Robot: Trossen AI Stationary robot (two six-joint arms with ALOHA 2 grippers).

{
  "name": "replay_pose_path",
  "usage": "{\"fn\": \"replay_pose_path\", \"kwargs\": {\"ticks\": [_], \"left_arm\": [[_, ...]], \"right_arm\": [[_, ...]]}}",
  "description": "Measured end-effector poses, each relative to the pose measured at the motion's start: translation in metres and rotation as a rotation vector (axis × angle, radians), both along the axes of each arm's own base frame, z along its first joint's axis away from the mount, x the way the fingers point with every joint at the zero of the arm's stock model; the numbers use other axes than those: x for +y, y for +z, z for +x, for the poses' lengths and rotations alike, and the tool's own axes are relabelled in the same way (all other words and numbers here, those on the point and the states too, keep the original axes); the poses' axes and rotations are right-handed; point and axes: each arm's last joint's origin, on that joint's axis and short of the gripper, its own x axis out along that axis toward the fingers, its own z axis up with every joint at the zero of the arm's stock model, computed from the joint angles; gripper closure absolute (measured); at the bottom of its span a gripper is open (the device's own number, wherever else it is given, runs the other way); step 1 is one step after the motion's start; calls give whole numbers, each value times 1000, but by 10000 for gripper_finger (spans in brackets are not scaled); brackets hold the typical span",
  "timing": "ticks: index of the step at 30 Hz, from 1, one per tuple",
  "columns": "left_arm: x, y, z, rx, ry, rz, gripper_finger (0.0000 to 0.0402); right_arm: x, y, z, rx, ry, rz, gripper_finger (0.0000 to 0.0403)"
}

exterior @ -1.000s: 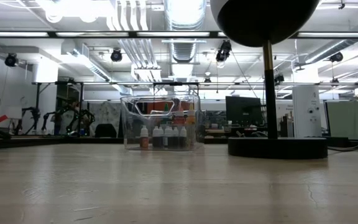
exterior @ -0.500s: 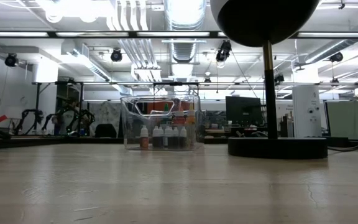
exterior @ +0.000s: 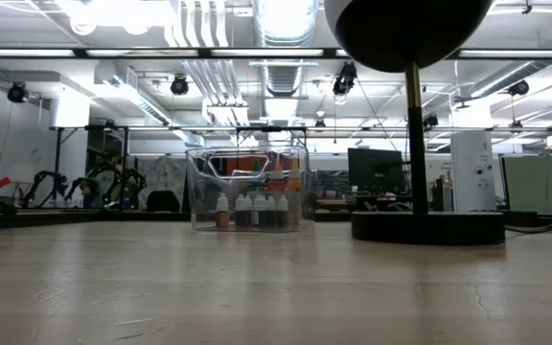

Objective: Pick & Place food coloring
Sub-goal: Put the small black food coloring bottle into the transparent bin

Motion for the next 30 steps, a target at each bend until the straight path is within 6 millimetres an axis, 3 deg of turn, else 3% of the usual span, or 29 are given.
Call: {"fn": "replay_pose_path", "kwargs": {"ticks": [12, 30], "left_arm": [[0, 6, 1, -28, 29, -31, 303], [-1, 1, 2, -16, 29, -40, 305]], "right_arm": [[0, -2, 0, 6, -1, -5, 356], [-1, -3, 1, 10, -8, -3, 356]]}}
